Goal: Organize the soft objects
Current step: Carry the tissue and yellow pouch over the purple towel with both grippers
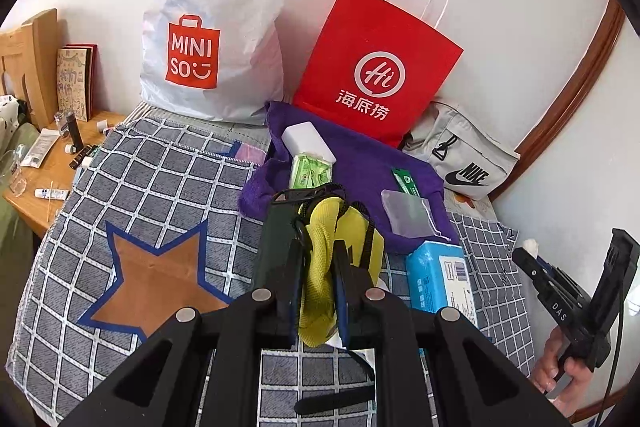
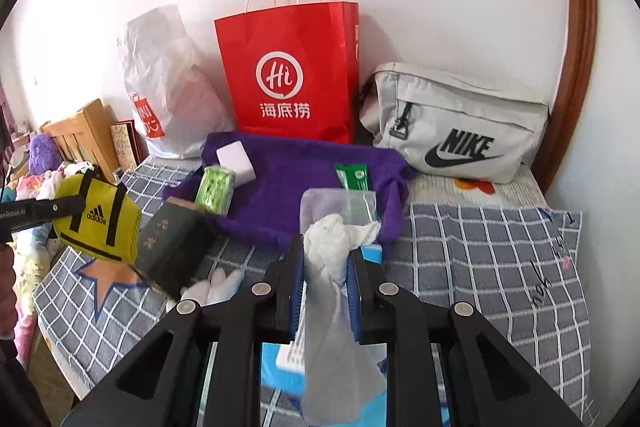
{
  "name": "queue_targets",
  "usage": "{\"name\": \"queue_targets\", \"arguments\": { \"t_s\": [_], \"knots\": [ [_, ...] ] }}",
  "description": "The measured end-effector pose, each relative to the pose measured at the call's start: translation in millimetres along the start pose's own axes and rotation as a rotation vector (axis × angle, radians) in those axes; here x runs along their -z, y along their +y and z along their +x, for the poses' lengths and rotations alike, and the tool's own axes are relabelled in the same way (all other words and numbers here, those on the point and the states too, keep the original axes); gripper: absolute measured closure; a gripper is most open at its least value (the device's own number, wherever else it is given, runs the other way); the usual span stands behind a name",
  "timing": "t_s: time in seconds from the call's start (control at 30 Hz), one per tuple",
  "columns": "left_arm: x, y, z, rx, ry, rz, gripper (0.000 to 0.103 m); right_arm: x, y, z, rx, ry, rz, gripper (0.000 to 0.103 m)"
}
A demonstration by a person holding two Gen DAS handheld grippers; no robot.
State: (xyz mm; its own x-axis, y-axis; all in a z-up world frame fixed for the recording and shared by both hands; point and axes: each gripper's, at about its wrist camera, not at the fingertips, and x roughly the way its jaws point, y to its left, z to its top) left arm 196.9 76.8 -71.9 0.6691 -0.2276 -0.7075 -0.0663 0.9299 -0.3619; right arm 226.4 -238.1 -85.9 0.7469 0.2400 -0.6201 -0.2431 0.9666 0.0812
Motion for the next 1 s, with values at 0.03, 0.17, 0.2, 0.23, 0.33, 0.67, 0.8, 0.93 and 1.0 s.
{"name": "queue_targets", "arguments": {
  "t_s": [0.03, 0.17, 0.2, 0.23, 0.33, 0.67, 0.8, 0.93, 1.0],
  "knots": [
    [-3, 0, 3, -0.001, 0.001, 0.000, 0.089, -5, 0, 5, -0.004, 0.000, -0.001, 0.084],
    [-14, -1, 14, -0.003, 0.005, 0.001, 0.089, -17, -1, 22, -0.010, 0.003, -0.005, 0.084],
    [-18, -2, 18, -0.002, 0.006, 0.001, 0.089, -21, -2, 27, -0.012, 0.005, -0.006, 0.084],
    [-20, -2, 20, -0.002, 0.006, 0.001, 0.089, -24, -2, 32, -0.013, 0.005, -0.005, 0.084],
    [-28, -5, 29, 0.000, 0.009, 0.007, 0.089, -34, -4, 45, -0.022, 0.004, 0.004, 0.084],
    [-54, -9, 53, -0.002, 0.018, 0.022, 0.089, -70, -2, 93, -0.047, 0.010, -0.019, 0.084],
    [-64, -9, 69, -0.006, 0.029, 0.023, 0.089, -82, -4, 116, -0.057, 0.030, -0.021, 0.084],
    [-76, -12, 88, 0.001, 0.047, 0.024, 0.089, -87, -10, 137, -0.059, 0.055, -0.016, 0.084],
    [-83, -16, 98, 0.004, 0.056, 0.027, 0.089, -87, -14, 147, -0.063, 0.067, -0.007, 0.084]
  ]
}}
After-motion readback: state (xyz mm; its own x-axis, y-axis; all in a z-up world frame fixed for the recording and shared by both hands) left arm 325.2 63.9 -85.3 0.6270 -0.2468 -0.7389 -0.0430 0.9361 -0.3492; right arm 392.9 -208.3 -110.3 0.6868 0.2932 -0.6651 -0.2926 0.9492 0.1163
